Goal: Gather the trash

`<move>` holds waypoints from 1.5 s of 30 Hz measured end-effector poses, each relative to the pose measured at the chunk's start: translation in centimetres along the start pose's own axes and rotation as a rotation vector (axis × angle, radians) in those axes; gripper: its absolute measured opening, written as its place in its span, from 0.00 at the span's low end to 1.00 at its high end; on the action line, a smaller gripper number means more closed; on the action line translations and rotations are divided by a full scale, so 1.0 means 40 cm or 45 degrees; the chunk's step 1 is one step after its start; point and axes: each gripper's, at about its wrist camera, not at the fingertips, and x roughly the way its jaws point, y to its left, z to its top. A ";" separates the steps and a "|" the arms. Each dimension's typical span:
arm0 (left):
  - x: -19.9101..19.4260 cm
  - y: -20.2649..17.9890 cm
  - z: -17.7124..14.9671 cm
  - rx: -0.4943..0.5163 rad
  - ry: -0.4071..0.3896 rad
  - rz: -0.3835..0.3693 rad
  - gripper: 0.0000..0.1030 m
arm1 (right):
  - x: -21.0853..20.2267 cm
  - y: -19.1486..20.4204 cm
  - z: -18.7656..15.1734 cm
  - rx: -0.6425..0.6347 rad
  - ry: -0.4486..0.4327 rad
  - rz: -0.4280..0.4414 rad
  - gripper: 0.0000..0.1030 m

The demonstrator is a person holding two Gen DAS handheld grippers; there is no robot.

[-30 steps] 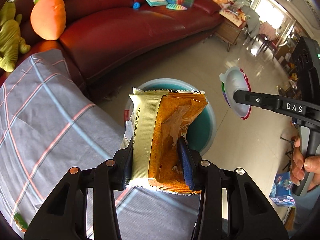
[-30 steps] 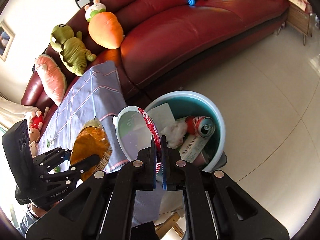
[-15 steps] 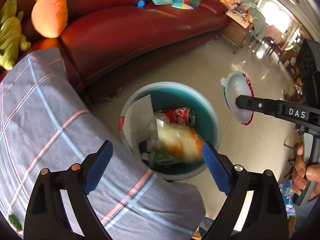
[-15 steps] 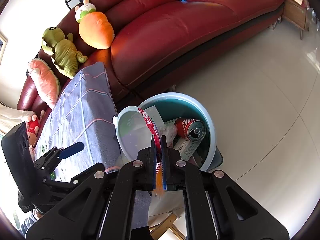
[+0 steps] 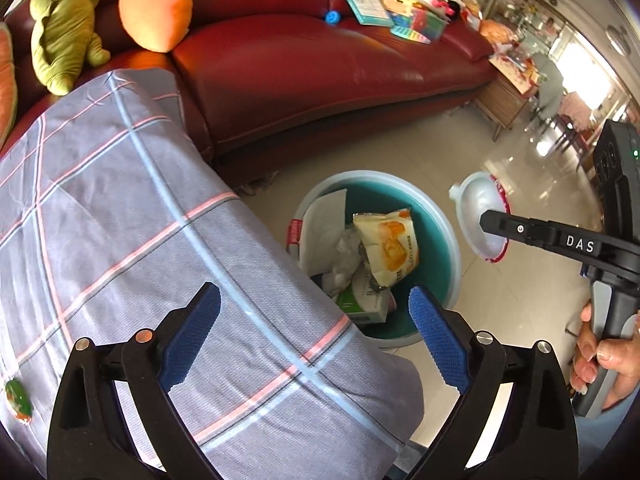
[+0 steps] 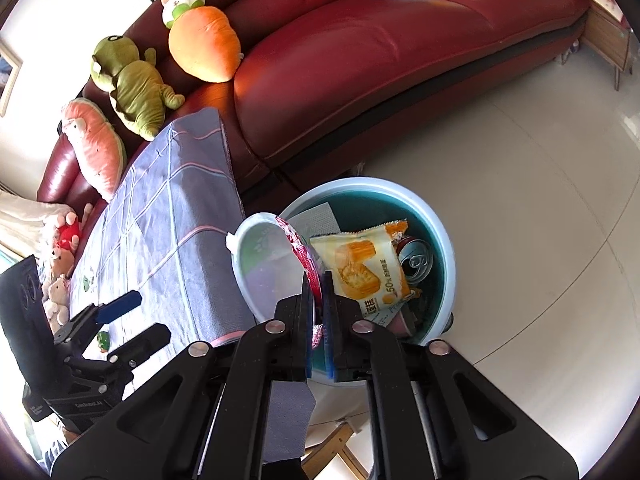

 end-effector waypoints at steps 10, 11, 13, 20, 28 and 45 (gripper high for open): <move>-0.034 0.014 -0.020 -0.048 0.002 0.040 0.93 | -0.021 0.031 -0.023 -0.037 -0.027 -0.030 0.68; -0.038 0.015 -0.026 -0.054 0.000 0.045 0.93 | -0.024 0.036 -0.022 -0.044 -0.030 -0.031 0.74; -0.049 0.019 -0.037 -0.068 -0.001 0.053 0.93 | -0.038 0.049 -0.032 -0.062 -0.037 -0.033 0.81; -0.101 0.025 -0.079 -0.106 -0.042 0.088 0.96 | -0.086 0.103 -0.099 -0.163 -0.051 -0.113 0.92; -0.161 0.037 -0.134 -0.140 -0.083 0.131 0.96 | -0.132 0.144 -0.179 -0.239 -0.089 -0.255 0.93; -0.264 0.044 -0.204 -0.162 -0.166 0.176 0.96 | -0.196 0.199 -0.272 -0.279 -0.143 -0.289 0.93</move>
